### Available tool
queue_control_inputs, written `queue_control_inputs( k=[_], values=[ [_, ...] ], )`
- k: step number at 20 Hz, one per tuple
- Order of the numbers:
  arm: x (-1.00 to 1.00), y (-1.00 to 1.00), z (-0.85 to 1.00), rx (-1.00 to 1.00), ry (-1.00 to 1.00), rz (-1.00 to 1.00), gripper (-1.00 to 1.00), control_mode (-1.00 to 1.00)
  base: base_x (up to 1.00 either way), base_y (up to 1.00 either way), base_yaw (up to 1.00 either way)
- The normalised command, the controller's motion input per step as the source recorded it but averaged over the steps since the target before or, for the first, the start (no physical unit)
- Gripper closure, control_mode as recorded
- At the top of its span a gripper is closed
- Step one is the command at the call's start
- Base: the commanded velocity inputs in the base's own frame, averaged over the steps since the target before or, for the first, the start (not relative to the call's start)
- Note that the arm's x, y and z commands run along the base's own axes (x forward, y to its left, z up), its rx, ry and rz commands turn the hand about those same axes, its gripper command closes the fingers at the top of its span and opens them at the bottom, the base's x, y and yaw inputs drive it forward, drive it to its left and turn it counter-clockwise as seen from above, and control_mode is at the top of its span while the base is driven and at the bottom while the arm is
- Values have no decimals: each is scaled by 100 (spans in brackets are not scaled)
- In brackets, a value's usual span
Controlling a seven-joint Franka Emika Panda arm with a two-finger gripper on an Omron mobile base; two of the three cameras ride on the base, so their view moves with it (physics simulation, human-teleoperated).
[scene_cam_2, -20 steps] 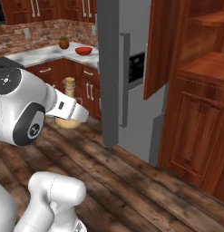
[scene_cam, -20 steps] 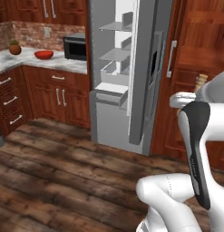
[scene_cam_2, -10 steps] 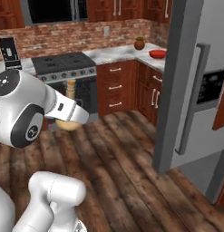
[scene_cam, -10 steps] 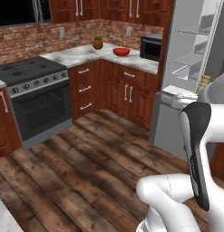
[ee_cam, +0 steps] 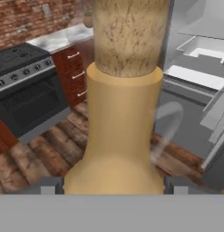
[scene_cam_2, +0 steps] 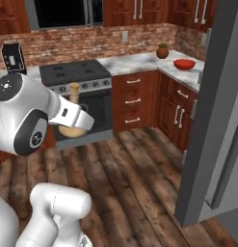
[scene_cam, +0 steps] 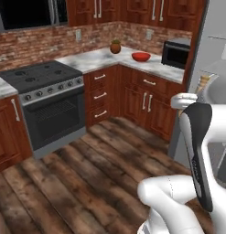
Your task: Retrieve the bottle and the shaker from the cabinet and place them next to the mixing bowl on the counter. Then add garlic from the fridge to the mixing bowl.
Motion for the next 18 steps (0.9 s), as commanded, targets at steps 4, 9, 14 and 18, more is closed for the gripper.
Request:
queue_control_inputs(
  k=[4, 9, 14, 18],
  values=[
    [0, 0, 0, 0, 0, 0, 100, 100, 100, 2, -8],
    [0, 0, 0, 0, 0, 0, 100, 100, 100, 19, -14],
    [0, 0, 0, 0, 0, 0, 100, 100, 100, 7, -16],
    [0, 0, 0, 0, 0, 0, 100, 100, 100, 17, -25]
  ],
)
